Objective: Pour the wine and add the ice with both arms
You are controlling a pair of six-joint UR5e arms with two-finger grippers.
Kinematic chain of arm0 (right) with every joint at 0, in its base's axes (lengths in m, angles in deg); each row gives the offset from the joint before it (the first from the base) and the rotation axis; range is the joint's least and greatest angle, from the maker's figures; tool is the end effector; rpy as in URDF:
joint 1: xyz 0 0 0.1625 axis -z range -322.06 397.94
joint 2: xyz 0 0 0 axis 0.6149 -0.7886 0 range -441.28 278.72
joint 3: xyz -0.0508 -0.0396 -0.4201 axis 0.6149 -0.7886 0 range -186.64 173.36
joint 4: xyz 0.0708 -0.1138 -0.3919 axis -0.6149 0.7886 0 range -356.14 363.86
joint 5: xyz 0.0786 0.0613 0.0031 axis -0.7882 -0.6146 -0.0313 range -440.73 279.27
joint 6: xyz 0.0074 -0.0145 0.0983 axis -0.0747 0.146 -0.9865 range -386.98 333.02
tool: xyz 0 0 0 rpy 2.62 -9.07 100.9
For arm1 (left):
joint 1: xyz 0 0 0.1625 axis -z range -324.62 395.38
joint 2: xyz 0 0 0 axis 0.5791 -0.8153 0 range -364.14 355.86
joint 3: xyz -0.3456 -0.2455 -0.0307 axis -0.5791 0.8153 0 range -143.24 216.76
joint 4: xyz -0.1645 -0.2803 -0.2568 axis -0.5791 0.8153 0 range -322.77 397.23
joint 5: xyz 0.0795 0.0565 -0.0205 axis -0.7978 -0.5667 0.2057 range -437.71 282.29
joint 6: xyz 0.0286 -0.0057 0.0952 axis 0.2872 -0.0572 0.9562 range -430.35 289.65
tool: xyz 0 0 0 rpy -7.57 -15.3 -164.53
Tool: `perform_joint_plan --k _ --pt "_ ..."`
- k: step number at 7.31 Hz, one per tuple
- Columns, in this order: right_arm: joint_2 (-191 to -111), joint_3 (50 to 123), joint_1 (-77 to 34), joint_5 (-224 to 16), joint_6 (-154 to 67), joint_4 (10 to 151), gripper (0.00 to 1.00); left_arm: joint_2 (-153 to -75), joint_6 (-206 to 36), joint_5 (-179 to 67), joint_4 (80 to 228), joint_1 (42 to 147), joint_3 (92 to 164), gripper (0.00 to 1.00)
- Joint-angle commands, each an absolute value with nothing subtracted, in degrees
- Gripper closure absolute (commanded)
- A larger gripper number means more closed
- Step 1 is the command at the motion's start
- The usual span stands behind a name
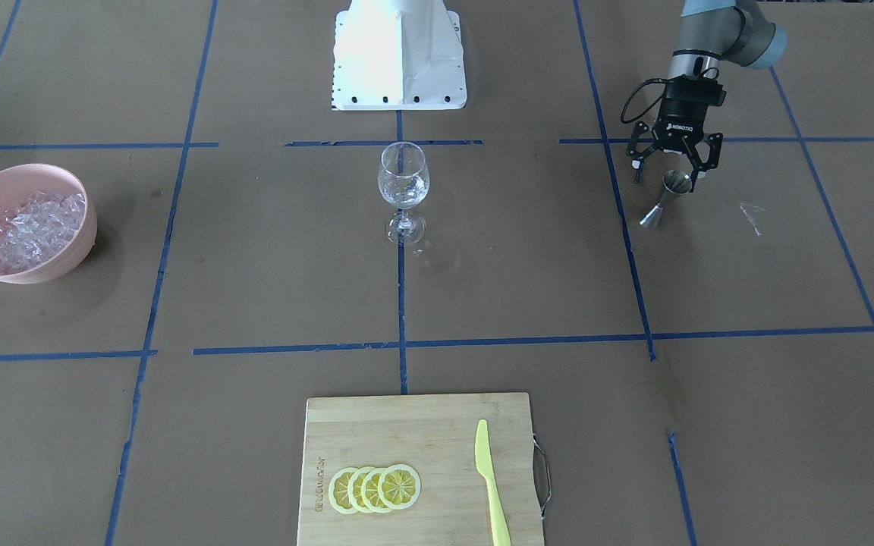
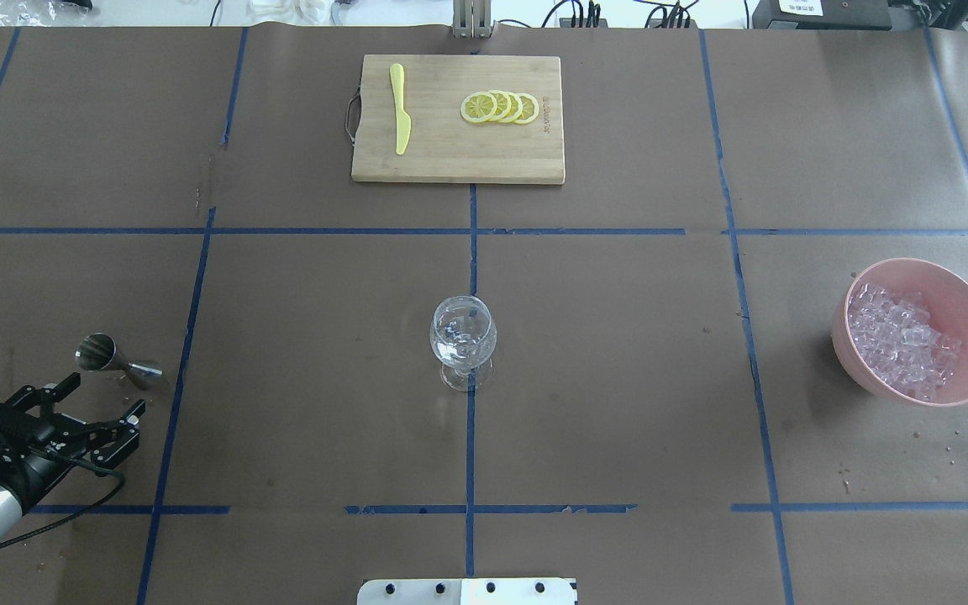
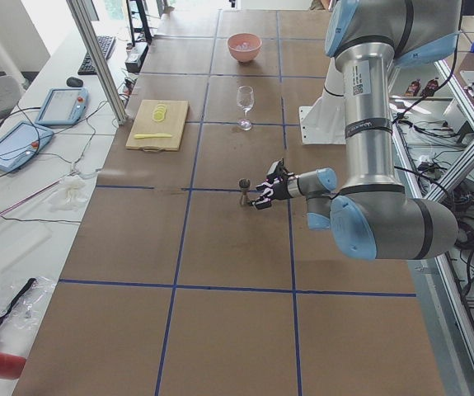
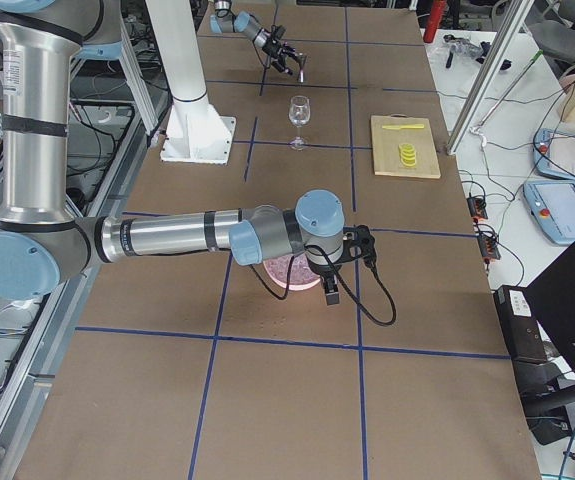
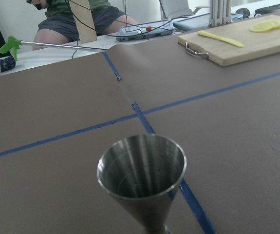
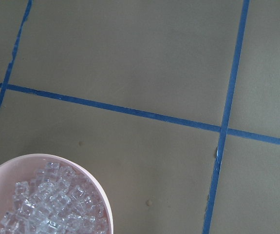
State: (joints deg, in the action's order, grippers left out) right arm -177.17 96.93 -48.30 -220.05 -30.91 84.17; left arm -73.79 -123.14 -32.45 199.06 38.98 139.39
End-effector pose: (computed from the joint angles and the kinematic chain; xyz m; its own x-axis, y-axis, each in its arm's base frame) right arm 0.0275 -0.4624 0.5650 0.6384 -0.2029 0.7425 0.0188 0.9684 0.2485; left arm 0.3345 -0.2248 0.5549 0.7562 0.3828 -0.5306 0.2753 0.5495 0.7888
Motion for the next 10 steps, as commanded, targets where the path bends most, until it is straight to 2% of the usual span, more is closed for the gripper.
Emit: perform_joint_plan --k 1,4,6,7,10 --pt "-177.2 99.1 -46.7 -220.4 -33.7 84.3 0.00 -67.2 -115.7 -19.4 199.6 41.8 143.6 0.04" --pt "-178.0 103.4 -40.3 -220.4 -43.5 81.9 0.00 -63.2 -101.1 0.0 208.4 55.8 142.7 0.02" --pt "-182.4 103.2 -31.0 -215.6 -60.3 65.7 0.00 -62.8 -94.5 14.4 209.7 68.3 140.0 0.01" --pt "-183.9 103.1 -25.4 -211.1 -65.5 61.6 0.00 -62.9 -93.2 15.4 209.8 69.4 138.3 0.01" --pt "-183.4 101.0 -19.7 -207.6 -70.3 61.4 0.00 -63.0 -93.3 15.3 213.6 69.8 137.0 0.00"
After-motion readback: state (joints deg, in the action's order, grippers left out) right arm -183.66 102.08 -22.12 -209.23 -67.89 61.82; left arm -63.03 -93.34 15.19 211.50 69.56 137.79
